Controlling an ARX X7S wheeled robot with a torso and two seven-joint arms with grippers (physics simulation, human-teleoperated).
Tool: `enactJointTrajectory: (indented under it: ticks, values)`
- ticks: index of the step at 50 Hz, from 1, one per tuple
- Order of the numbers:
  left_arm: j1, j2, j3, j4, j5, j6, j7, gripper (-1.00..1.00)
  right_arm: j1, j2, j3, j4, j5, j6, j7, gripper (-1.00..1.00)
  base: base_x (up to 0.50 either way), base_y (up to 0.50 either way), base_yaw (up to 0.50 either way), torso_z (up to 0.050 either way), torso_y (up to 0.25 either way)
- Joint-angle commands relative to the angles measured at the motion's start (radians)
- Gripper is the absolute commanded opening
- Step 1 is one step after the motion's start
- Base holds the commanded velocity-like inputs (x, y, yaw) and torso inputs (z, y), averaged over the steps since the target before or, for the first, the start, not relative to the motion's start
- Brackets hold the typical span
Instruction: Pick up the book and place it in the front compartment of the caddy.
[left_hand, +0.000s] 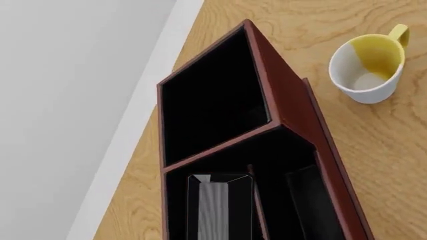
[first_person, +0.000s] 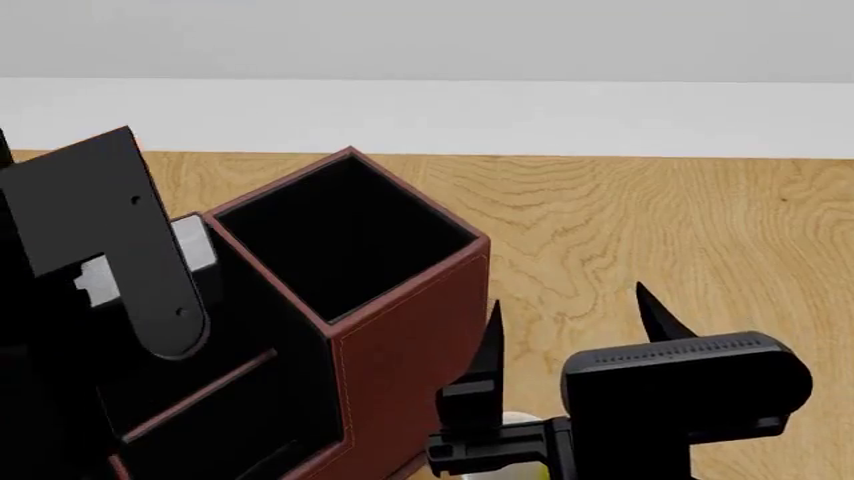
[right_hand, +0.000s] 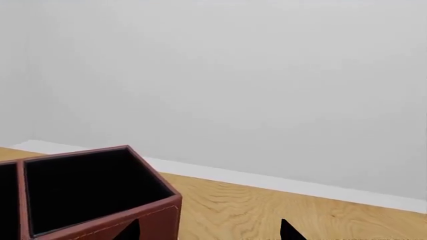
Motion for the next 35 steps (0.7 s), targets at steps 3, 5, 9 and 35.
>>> enactJointTrajectory:
  ticks: [3,5,9,35]
  values:
    - [-0.014,0.043,0.069,-0.071,0.197,0.083,0.087,-1.00,-0.007,0.006,0.007,-0.002,0.006,-0.001,0.007,1.00,0.00,0.00,0.00,0.000,0.003]
    - [-0.012,0.047,0.081,-0.088,0.216,0.099,0.103,-1.00,-0.005,0.008,0.011,-0.005,0.010,0.004,0.009,1.00,0.00,0.00,0.00,0.000,0.000]
    - [-0.008,0.057,0.095,-0.126,0.246,0.125,0.125,-1.00,-0.001,0.009,0.012,-0.007,0.013,0.008,0.011,1.00,0.00,0.00,0.00,0.000,0.000]
    - [0.036,0.108,0.189,-0.297,0.385,0.233,0.206,-1.00,-0.001,0.014,0.008,0.006,0.017,0.000,0.018,1.00,0.00,0.00,0.00,0.000,0.002]
